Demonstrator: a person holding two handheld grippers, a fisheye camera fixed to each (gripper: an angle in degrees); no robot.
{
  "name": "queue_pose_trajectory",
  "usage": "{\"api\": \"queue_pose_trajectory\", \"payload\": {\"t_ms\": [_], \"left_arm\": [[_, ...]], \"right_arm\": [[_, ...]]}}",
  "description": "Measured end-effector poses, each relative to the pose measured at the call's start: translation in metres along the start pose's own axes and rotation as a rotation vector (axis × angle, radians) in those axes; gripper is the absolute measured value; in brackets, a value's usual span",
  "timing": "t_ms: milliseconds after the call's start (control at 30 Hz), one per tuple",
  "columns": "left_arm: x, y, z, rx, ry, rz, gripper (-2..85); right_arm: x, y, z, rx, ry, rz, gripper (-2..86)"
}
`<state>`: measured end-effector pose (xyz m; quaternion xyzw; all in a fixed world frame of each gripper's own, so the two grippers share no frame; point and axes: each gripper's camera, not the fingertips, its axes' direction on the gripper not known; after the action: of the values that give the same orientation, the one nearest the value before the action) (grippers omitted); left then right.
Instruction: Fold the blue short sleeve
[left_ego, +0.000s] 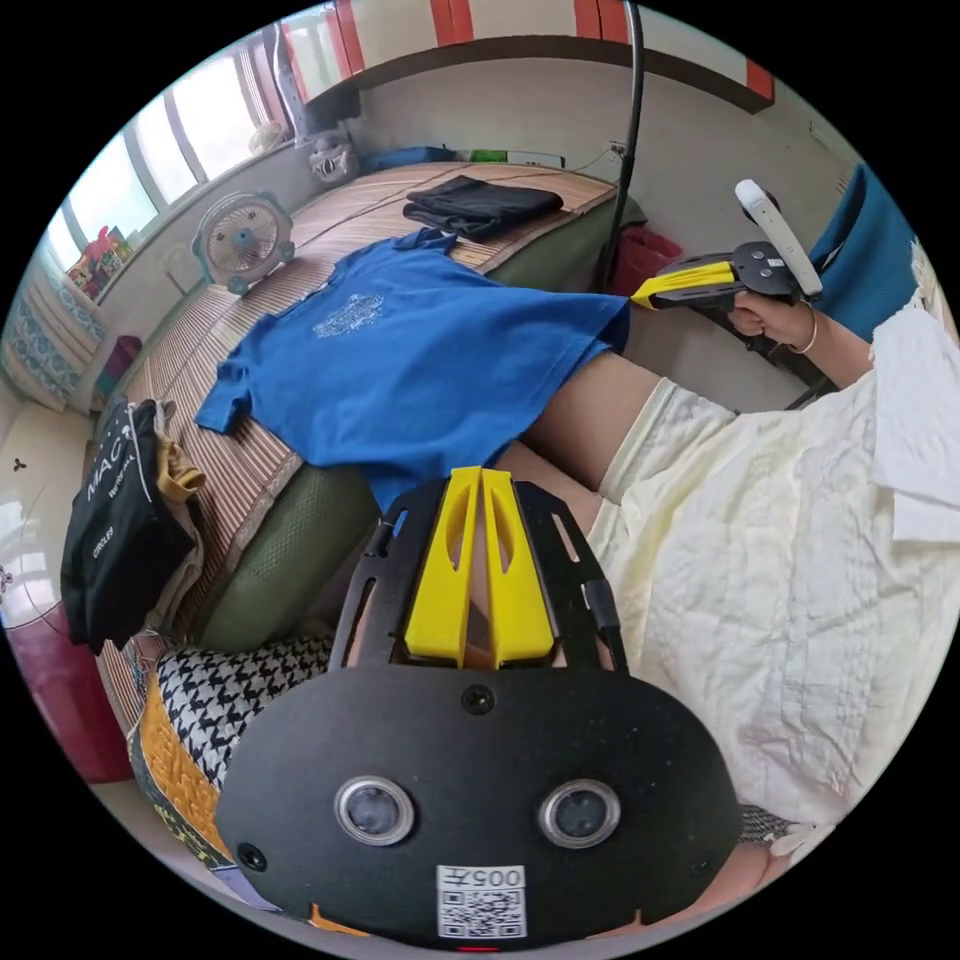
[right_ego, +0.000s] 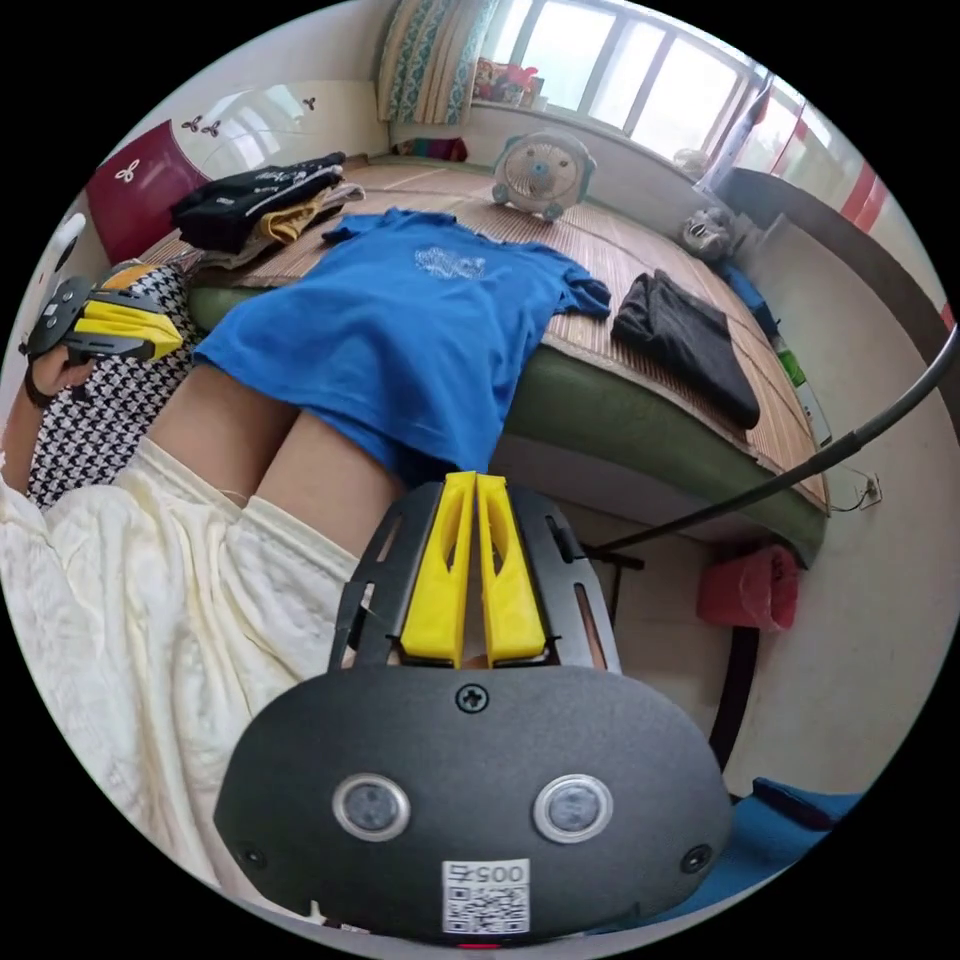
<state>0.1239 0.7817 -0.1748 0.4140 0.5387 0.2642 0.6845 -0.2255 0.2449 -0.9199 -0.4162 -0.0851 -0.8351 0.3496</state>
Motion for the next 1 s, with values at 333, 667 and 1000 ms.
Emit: {"api": "queue_pose_trajectory", "payload": {"t_ms": [333,667,1000], "left_arm": [[-0.030,-0.016,0.031,0.131,-0.062,-0.318,-0.3],[-0.048,-0.043,0.077,0.129,-0.125,-0.565,-0.2],[-0.032,-0.030,0.081,0.171,-0.201,-0.516,-0.3]], "right_arm": [[-0.007,-0.050,0.007,0.093,-0.005,0.135,-0.9],[-0.053,-0.116,0.053,0.107,0.060,0.269,-0.4],[-0.038,-0.096,0.053,0.179,0.001,0.294,-0.3]]}}
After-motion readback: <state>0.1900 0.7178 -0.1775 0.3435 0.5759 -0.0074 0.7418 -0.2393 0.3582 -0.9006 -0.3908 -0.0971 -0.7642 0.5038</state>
